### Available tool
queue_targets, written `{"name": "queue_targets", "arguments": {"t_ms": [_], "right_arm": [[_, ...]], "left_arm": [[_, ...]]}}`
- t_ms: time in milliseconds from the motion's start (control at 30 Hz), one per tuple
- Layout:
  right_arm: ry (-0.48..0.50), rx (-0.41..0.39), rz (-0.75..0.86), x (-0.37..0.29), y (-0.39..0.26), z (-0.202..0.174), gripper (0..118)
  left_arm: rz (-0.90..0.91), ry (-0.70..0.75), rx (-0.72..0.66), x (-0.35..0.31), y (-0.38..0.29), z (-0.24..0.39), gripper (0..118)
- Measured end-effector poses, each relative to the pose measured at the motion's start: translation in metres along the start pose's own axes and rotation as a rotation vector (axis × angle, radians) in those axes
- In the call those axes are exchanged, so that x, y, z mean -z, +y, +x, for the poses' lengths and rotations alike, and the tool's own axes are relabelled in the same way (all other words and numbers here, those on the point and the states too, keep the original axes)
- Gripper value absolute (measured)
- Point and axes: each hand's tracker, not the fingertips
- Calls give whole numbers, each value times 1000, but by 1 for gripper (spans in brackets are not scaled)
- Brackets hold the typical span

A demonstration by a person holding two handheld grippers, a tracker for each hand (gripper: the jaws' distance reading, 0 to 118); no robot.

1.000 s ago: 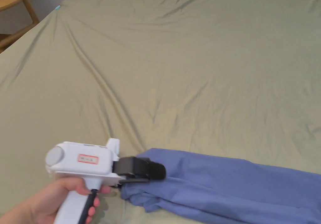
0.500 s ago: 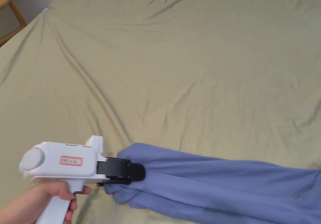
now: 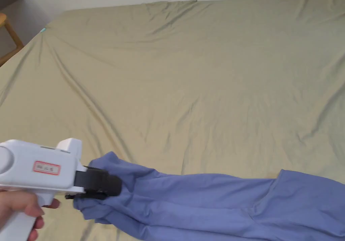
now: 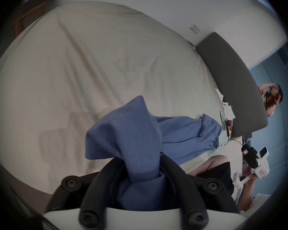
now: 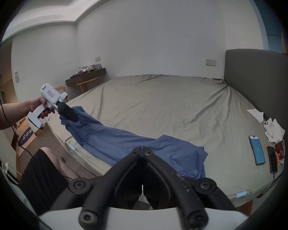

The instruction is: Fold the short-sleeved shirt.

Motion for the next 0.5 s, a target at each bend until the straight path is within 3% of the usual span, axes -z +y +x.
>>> {"name": "queue_targets", "arguments": {"t_ms": [200,367,433,500], "right_arm": [[1,1,52,-24,-5,3,2],[-49,16,83,-48,-13,16,2],[-59,29,85,-54,-16,21,2],[-68,37,87,-60,-19,27,2]], "left_arm": [[-71,-36,91,70,9,88,15],[-147,59,136,140,10,123,17],[-158,54,109,159,8,132,32],[-151,-15,76,160,6,140,70]]}}
